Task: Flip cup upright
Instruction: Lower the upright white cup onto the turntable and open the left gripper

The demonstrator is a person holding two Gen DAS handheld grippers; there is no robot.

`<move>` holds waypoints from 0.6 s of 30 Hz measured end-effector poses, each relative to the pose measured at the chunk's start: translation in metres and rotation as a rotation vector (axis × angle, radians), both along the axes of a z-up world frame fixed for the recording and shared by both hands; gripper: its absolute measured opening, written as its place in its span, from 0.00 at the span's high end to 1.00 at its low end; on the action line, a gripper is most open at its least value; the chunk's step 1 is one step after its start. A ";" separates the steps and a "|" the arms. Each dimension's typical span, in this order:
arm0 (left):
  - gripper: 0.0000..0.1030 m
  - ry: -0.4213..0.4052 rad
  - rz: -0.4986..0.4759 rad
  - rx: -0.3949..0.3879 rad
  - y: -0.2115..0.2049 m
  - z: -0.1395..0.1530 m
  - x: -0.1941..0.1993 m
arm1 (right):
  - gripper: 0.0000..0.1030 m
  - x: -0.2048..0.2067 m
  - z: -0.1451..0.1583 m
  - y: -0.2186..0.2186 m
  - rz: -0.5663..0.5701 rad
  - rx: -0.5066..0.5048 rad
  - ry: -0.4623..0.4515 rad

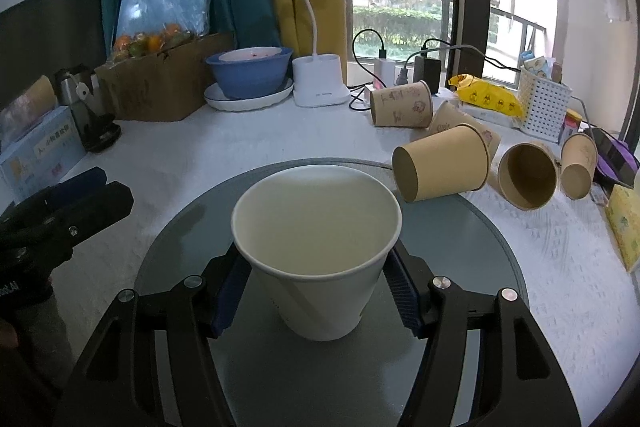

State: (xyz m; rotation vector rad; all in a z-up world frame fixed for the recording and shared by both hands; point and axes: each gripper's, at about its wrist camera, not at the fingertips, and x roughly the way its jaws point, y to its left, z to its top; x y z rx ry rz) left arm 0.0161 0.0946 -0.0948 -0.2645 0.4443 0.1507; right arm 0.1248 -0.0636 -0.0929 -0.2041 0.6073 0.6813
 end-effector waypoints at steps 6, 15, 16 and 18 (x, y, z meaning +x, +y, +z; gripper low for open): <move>0.17 -0.002 0.002 -0.012 0.002 0.000 -0.001 | 0.35 0.001 -0.002 0.002 -0.012 -0.019 0.008; 0.17 -0.006 0.001 -0.010 0.001 0.001 -0.002 | 0.34 0.000 -0.002 0.003 -0.010 -0.024 0.007; 0.17 -0.005 0.001 -0.010 0.001 0.001 -0.002 | 0.34 0.000 -0.001 0.003 -0.012 -0.023 0.008; 0.17 -0.004 0.001 -0.011 0.000 0.002 -0.003 | 0.33 0.000 -0.001 0.003 -0.012 -0.021 0.005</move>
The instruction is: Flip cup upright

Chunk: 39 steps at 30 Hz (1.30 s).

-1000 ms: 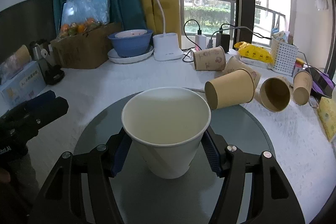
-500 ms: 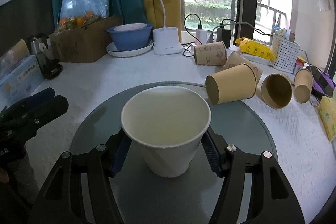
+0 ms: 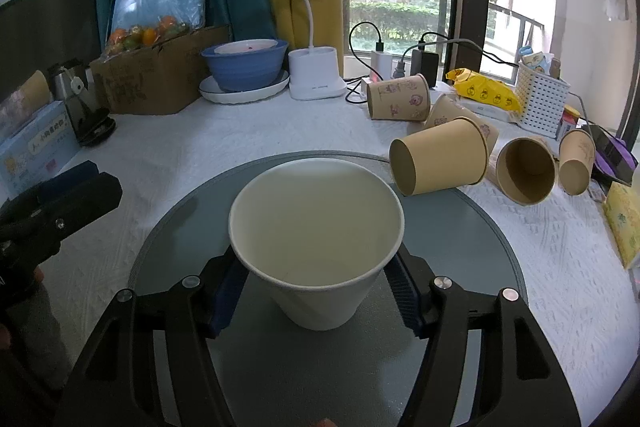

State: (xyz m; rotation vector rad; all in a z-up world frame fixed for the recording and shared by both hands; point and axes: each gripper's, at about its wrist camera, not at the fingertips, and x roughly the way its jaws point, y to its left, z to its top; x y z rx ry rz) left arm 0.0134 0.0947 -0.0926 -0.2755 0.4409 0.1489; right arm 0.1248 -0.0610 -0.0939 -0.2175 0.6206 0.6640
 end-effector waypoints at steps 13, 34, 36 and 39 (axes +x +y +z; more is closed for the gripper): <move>0.17 -0.053 -0.002 0.021 -0.008 0.031 -0.014 | 0.18 -0.023 0.036 -0.023 -0.041 0.049 -0.058; 0.17 -0.173 -0.083 0.133 -0.044 0.108 -0.037 | 0.18 -0.071 0.126 -0.083 -0.132 0.170 -0.220; 0.17 -0.183 -0.096 0.131 -0.048 0.115 -0.039 | 0.18 -0.074 0.134 -0.089 -0.145 0.174 -0.239; 0.16 -0.189 -0.100 0.124 -0.053 0.126 -0.044 | 0.18 -0.080 0.145 -0.097 -0.164 0.181 -0.264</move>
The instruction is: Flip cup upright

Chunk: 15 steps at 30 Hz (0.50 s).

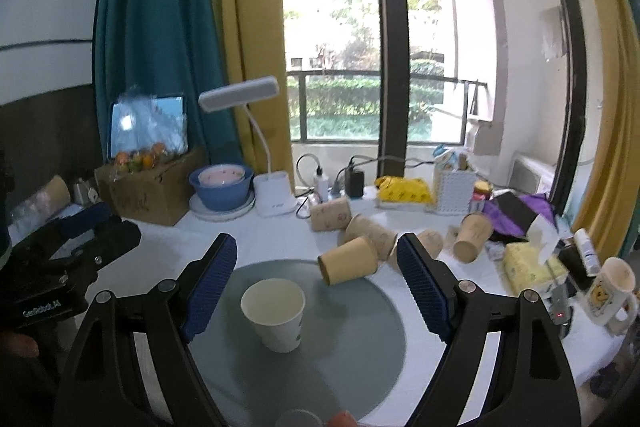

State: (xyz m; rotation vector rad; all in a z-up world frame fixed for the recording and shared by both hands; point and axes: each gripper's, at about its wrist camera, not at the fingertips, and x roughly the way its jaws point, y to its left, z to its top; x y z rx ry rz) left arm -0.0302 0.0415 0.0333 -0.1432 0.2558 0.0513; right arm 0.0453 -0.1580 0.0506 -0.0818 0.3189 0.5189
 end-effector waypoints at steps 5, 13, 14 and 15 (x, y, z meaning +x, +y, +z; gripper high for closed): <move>0.16 -0.021 0.021 0.000 -0.007 0.020 -0.008 | 0.18 -0.007 0.013 -0.014 -0.032 0.000 -0.034; 0.16 -0.020 0.055 0.049 -0.017 0.024 -0.006 | 0.18 -0.006 0.014 -0.024 -0.052 0.007 -0.035; 0.16 -0.018 0.053 0.051 -0.017 0.022 -0.005 | 0.18 -0.004 0.012 -0.023 -0.052 0.006 -0.029; 0.16 -0.015 0.053 0.051 -0.017 0.020 -0.003 | 0.18 -0.003 0.011 -0.023 -0.053 0.006 -0.025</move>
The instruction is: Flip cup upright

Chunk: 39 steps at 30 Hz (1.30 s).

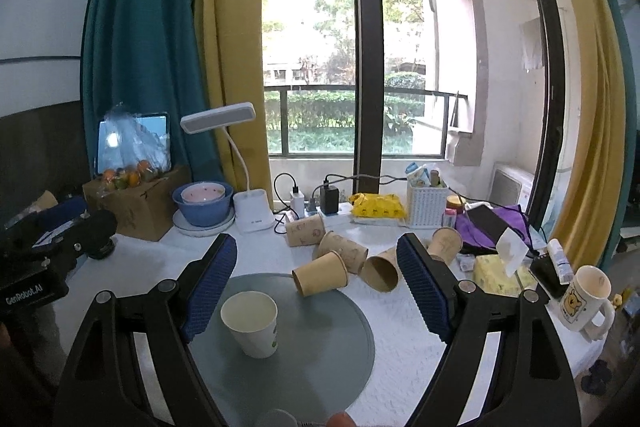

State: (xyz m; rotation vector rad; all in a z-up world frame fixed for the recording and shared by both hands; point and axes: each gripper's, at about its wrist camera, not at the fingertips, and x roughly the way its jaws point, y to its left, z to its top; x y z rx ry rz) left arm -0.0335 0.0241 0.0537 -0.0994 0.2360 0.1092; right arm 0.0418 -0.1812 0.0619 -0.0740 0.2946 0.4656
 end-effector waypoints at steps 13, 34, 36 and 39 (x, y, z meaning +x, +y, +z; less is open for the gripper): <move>0.16 0.029 -0.013 0.006 -0.003 -0.012 0.006 | 0.18 0.008 -0.008 -0.002 -0.012 0.005 0.030; 0.16 0.019 -0.013 -0.012 -0.001 -0.015 0.002 | 0.18 0.009 -0.010 -0.003 -0.015 0.005 0.037; 0.16 0.021 -0.022 -0.022 -0.001 -0.015 0.002 | 0.18 0.010 -0.010 -0.004 -0.016 0.006 0.038; 0.16 0.020 -0.022 -0.024 0.000 -0.015 0.002 | 0.18 0.009 -0.011 -0.004 -0.017 0.005 0.038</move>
